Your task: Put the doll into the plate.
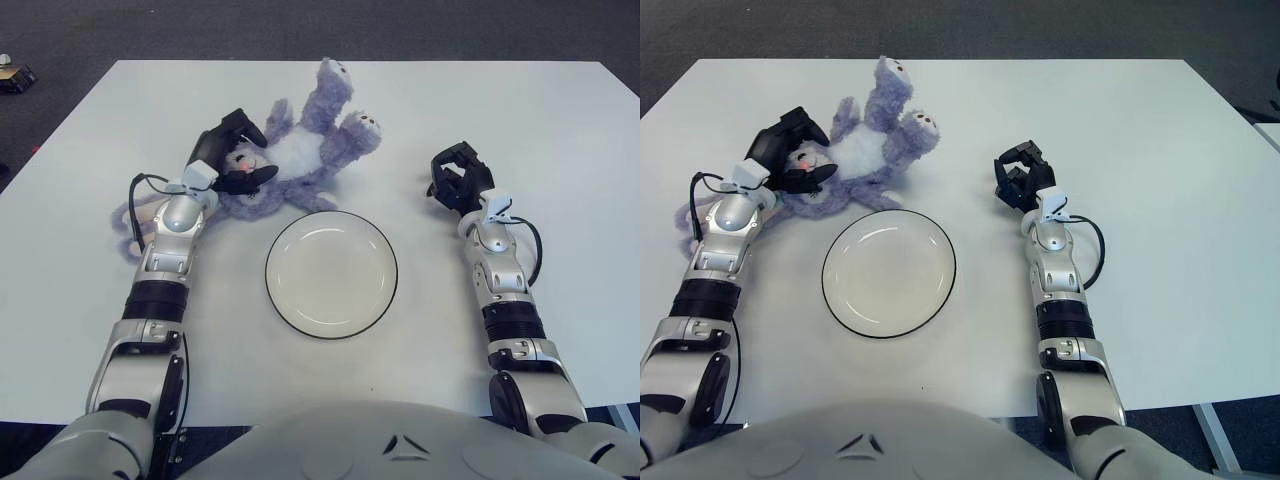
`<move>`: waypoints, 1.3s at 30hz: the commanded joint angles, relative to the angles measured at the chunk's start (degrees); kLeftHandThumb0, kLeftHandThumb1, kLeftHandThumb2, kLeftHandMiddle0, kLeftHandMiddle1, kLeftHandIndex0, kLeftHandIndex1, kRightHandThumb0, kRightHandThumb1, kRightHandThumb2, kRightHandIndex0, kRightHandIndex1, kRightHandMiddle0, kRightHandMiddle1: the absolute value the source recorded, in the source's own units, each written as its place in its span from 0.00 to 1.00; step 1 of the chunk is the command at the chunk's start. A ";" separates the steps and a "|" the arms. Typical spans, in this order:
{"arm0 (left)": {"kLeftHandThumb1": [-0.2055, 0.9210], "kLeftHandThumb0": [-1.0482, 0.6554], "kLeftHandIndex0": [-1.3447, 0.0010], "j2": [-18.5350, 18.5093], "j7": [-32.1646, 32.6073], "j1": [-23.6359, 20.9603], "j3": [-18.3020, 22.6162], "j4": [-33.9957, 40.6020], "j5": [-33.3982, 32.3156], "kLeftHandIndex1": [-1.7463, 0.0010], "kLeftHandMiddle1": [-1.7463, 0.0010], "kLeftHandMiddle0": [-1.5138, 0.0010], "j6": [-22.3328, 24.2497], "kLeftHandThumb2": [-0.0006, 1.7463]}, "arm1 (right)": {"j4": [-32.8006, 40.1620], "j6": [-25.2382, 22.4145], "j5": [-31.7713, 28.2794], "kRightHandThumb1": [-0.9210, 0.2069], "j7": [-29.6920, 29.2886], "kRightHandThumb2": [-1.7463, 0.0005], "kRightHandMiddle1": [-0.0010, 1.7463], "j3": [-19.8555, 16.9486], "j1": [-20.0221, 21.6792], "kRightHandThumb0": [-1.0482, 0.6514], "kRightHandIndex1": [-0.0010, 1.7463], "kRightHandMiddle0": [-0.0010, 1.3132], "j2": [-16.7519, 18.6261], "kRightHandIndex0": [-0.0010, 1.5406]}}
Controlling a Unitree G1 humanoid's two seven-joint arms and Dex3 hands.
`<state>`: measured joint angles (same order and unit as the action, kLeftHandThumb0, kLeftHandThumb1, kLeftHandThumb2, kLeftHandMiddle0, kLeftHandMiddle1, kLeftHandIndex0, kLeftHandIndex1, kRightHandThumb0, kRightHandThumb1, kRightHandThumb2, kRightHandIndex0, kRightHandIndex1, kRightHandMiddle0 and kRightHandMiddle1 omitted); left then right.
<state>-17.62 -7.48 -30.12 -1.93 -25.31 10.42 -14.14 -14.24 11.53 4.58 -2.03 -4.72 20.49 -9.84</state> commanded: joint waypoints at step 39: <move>0.58 0.72 0.58 6.02 8.86 -19.50 -6.09 -33.89 5.57 0.00 0.00 0.49 -7.27 0.52 | -1.72 26.02 36.90 0.00 -17.90 0.83 0.86 10.07 11.38 0.41 0.95 0.33 -12.22 0.39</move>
<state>-12.24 1.72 -49.28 -7.10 -57.80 15.17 -20.91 -15.32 37.43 39.14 -17.46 4.44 29.32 -21.17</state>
